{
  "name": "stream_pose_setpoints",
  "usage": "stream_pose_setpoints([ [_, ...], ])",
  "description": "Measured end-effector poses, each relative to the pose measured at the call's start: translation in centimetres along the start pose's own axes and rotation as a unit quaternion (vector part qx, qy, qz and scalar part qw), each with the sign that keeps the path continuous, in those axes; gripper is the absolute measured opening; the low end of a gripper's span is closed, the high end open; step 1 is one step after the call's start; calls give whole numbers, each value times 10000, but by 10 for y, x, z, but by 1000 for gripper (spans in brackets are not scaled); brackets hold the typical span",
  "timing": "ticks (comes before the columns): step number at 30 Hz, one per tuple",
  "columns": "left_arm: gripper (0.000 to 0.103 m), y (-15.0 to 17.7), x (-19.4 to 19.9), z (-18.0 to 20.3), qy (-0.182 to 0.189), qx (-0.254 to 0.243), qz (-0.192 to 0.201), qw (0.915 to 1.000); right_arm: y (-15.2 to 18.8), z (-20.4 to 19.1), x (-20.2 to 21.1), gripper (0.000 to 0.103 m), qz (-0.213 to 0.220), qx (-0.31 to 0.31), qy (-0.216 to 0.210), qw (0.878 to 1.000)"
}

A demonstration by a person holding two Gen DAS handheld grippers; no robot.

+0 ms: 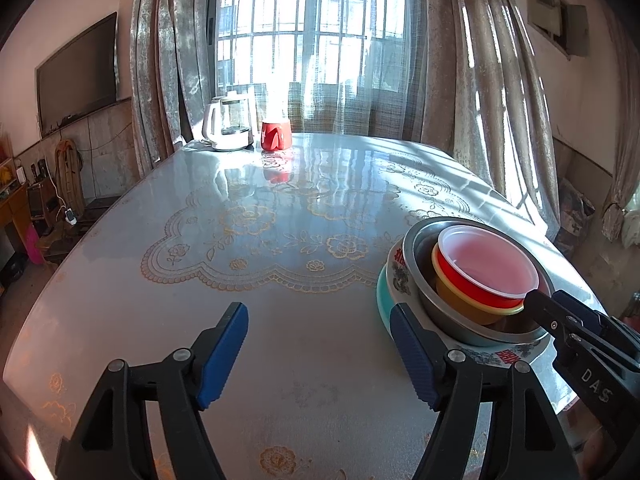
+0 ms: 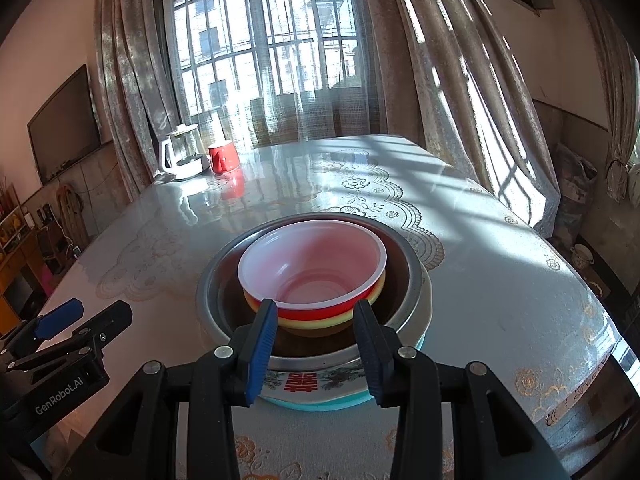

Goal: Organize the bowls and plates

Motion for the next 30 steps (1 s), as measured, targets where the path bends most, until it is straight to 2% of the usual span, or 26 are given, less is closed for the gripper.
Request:
stream_pose_setpoints([
  [30, 76, -4, 6, 4, 29, -48, 34, 10000, 1, -1, 3, 40, 25, 20, -10, 10000],
])
Point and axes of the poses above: each gripper's, at about its wrist camera, not at the fingertips, and x roughly against the way its jaws point, z to its right, y to its underside, the point moved 10 cm from there along -x, roughly the way its jaws point, and after that the axes turned 3 degrees about z, right-handed, at the moved point
